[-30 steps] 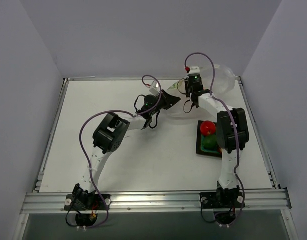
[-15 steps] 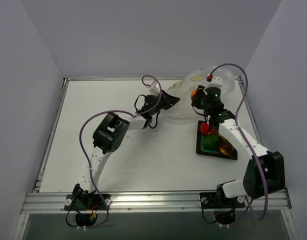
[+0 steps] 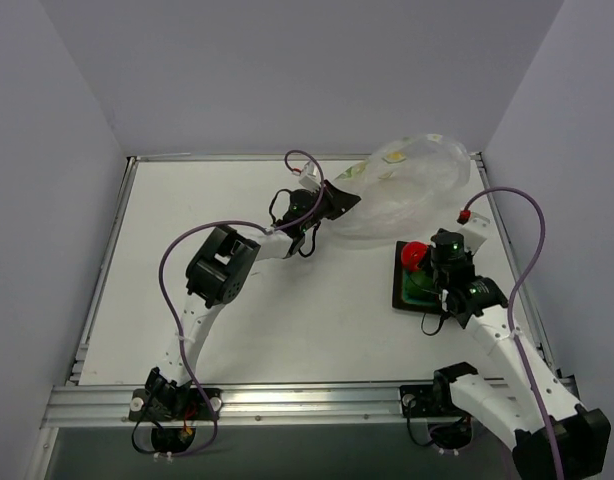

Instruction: Take the fake fruits out of the plastic bag

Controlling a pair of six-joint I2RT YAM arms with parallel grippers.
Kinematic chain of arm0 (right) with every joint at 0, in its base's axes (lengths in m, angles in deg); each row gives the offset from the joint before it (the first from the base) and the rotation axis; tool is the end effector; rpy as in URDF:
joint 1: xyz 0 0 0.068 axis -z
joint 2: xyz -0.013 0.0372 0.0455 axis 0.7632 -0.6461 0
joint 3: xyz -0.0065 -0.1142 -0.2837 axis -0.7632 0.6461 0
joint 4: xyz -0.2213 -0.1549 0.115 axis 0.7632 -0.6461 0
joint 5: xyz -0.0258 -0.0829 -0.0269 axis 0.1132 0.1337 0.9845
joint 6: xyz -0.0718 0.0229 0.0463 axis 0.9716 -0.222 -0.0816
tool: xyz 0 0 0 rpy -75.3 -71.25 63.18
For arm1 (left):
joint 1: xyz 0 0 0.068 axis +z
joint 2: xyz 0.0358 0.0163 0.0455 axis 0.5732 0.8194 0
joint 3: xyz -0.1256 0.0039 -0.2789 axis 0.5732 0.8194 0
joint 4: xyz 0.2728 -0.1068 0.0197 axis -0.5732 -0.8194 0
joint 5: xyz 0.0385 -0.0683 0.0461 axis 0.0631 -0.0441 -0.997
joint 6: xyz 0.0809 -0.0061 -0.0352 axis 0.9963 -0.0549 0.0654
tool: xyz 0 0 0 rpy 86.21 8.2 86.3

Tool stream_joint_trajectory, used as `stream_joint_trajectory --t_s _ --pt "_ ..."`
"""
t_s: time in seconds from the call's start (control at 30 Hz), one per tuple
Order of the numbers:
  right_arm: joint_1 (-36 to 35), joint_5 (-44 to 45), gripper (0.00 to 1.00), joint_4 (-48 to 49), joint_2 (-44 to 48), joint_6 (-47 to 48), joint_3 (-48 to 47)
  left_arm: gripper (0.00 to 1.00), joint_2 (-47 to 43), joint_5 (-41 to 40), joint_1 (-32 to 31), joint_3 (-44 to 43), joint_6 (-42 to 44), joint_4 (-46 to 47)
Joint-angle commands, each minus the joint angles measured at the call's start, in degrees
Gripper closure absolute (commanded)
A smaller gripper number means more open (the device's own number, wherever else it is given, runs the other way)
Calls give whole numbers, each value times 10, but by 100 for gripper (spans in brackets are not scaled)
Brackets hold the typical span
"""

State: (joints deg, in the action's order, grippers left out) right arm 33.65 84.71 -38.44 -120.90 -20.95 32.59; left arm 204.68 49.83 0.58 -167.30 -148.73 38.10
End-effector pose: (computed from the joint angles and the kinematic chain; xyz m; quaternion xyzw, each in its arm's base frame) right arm 0.2432 0.0391 0.2963 0.2077 0.7938 0.0670 0.5677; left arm 0.4965 -0.3694 0.1792 -0.0618 0.6736 -0.6232 0.3927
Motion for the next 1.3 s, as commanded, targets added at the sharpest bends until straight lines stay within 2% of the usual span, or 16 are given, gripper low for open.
stream_joint_trajectory --t_s 0.0,0.43,0.6,0.67,0.77,0.83,0.87,1.0,1.27 --pt "-4 65 85 -30 -54 -27 -8 98 -32 -3 -4 -33 19 11" --pt "-4 94 82 -29 -119 -23 -10 98 -21 -2 -4 -34 13 15" --pt "-5 94 70 -29 -128 -21 -16 98 -22 -1 -4 -33 13 14" --pt "-5 92 58 -30 -127 -21 -20 98 -22 -2 -5 -33 13 14" --pt "-6 90 46 -30 -127 -20 -27 98 -21 -2 -4 -33 13 14" --pt "-6 87 45 -30 -127 -19 -29 98 -22 -2 -5 -33 13 14" --pt "-6 86 39 -30 -127 -19 -33 98 -22 -2 -4 -34 13 13" --pt "-6 78 33 -29 -124 -19 -38 97 -22 -2 -3 -34 12 14" --pt "-7 63 31 -31 -84 -17 -57 97 -23 -1 -3 -32 12 14"
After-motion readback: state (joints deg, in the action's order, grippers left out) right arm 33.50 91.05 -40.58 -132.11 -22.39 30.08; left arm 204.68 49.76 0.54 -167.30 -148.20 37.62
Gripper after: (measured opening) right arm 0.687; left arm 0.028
